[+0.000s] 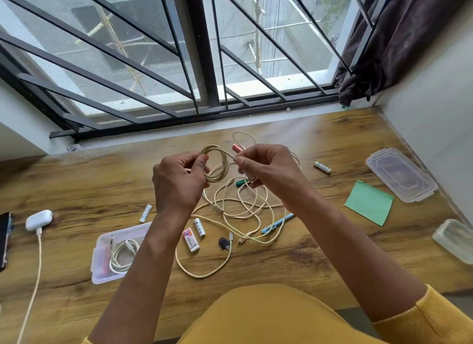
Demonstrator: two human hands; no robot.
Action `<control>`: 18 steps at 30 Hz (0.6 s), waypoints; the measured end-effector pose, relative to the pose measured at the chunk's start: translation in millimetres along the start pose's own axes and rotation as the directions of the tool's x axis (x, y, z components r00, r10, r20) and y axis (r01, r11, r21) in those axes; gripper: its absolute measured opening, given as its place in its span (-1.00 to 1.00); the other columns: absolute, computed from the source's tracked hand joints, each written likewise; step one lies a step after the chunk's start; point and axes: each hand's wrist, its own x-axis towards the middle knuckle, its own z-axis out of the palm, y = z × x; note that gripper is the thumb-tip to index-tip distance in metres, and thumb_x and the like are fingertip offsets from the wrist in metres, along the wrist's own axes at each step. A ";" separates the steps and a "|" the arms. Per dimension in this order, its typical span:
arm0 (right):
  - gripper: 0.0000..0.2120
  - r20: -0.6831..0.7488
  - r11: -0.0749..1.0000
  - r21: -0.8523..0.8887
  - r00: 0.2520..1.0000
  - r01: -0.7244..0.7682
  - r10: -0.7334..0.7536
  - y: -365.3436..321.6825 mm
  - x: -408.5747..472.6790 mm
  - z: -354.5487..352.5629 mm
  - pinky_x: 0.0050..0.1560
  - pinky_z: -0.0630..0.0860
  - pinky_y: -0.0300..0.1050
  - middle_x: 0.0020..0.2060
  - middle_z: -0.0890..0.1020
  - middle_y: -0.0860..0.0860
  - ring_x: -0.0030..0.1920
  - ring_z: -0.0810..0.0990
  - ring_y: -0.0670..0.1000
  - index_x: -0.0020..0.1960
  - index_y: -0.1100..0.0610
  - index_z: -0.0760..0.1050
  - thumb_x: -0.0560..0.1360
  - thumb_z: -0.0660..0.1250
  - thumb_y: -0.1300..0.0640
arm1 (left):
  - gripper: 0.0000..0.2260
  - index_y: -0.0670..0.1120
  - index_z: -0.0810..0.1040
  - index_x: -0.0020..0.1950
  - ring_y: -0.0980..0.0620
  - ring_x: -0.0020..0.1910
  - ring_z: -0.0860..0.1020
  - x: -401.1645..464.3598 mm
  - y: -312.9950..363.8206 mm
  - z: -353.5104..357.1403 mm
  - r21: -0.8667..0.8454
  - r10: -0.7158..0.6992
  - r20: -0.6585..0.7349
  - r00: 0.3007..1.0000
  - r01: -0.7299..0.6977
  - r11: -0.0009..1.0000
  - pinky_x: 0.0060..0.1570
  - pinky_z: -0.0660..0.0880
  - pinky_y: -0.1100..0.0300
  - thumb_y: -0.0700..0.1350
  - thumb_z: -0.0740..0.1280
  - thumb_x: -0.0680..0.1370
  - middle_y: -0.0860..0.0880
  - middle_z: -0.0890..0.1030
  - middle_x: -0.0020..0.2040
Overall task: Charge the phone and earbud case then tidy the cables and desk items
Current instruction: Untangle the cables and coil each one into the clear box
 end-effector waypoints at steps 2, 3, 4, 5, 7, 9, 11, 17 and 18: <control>-0.92 -0.008 0.999 -0.037 1.000 0.020 -0.020 -0.7 1.8 0.6 -0.22 0.58 -0.18 -0.19 0.73 0.15 -0.25 0.63 -0.10 0.06 0.19 0.72 0.59 0.48 0.22 | -0.91 0.09 0.73 -0.03 0.15 -0.40 0.70 0.0 -0.2 0.2 0.037 0.003 0.008 1.000 -0.004 0.999 -0.31 0.72 0.01 -0.08 0.47 0.64 0.10 0.71 -0.27; -0.92 -0.018 0.995 -0.091 0.999 0.041 -0.043 -0.8 2.8 0.5 -0.20 0.56 -0.24 -0.20 0.74 0.08 -0.25 0.63 -0.15 0.07 0.16 0.73 0.59 0.48 0.23 | -0.91 0.05 0.75 -0.03 0.13 -0.39 0.70 0.4 -0.8 -0.2 0.063 0.005 0.020 1.000 -0.007 0.998 -0.28 0.72 -0.01 -0.08 0.46 0.64 0.10 0.71 -0.27; -0.91 -0.038 0.978 -0.196 0.996 0.077 -0.086 -0.9 4.0 -0.2 -0.18 0.54 -0.29 -0.20 0.74 0.00 -0.23 0.64 -0.19 0.07 0.12 0.74 0.58 0.49 0.22 | -0.90 0.01 0.76 -0.03 0.10 -0.37 0.70 1.0 -1.6 -0.9 0.097 0.010 0.041 0.999 -0.014 0.995 -0.25 0.72 -0.02 -0.08 0.46 0.65 0.09 0.71 -0.27; -0.90 -0.060 0.932 -0.340 0.986 0.127 -0.157 -1.0 5.0 -1.2 -0.16 0.54 -0.29 -0.18 0.73 -0.07 -0.19 0.65 -0.19 0.07 0.08 0.74 0.58 0.49 0.20 | -0.89 -0.01 0.77 -0.03 0.07 -0.35 0.71 1.3 -2.3 -1.8 0.128 0.018 0.071 0.997 -0.027 0.991 -0.21 0.72 -0.04 -0.08 0.46 0.65 0.09 0.71 -0.27; -0.91 -0.061 0.747 -0.616 0.929 0.252 -0.364 -1.1 7.3 -2.3 -0.07 0.55 -0.11 -0.10 0.71 -0.09 -0.09 0.64 -0.08 0.05 0.05 0.72 0.58 0.48 0.18 | -0.89 -0.02 0.79 0.00 0.05 -0.31 0.71 0.6 -2.6 -3.9 0.153 0.034 0.152 0.988 -0.057 0.987 -0.16 0.71 -0.06 -0.08 0.45 0.64 0.09 0.71 -0.28; -0.94 -0.043 0.545 -0.775 0.834 0.320 -0.551 -2.3 9.4 -2.4 0.00 0.45 0.03 -0.08 0.67 -0.08 -0.02 0.57 0.01 0.02 0.03 0.69 0.57 0.46 0.16 | -0.89 0.00 0.79 0.01 0.09 -0.30 0.70 -2.3 -0.9 -5.1 0.130 0.055 0.247 0.967 -0.089 0.987 -0.19 0.70 -0.07 -0.09 0.45 0.64 0.10 0.71 -0.28; -0.94 -0.065 0.444 -0.844 0.762 0.303 -0.644 -1.5 11.9 -3.5 0.02 0.34 0.02 -0.04 0.63 -0.04 0.04 0.53 0.05 0.01 0.03 0.67 0.57 0.45 0.16 | -0.88 0.05 0.77 0.03 0.08 -0.27 0.71 -5.5 2.4 -5.1 0.031 0.071 0.345 0.936 -0.087 0.996 -0.21 0.71 -0.08 -0.12 0.44 0.65 0.09 0.72 -0.25; -0.93 -0.102 0.570 -0.755 0.801 0.324 -0.590 9.1 14.2 -4.6 -0.05 0.45 -0.02 -0.02 0.63 0.02 0.01 0.52 0.04 0.08 0.09 0.64 0.63 0.38 0.18 | -0.85 -0.10 0.74 0.12 -0.19 -0.19 0.72 -5.4 14.1 -4.7 -0.317 0.069 0.367 0.928 0.055 0.947 -0.16 0.72 -0.07 -0.24 0.39 0.66 -0.14 0.75 -0.16; -0.93 -0.092 0.592 -0.729 0.808 0.344 -0.582 10.6 13.2 -2.7 -0.07 0.47 -0.02 -0.03 0.64 0.02 -0.01 0.54 0.04 0.09 0.12 0.62 0.63 0.38 0.20 | -0.86 -0.13 0.74 0.14 -0.20 -0.20 0.72 -5.9 15.6 -3.8 -0.341 0.076 0.359 0.930 0.055 0.938 -0.16 0.72 -0.06 -0.25 0.38 0.66 -0.16 0.74 -0.16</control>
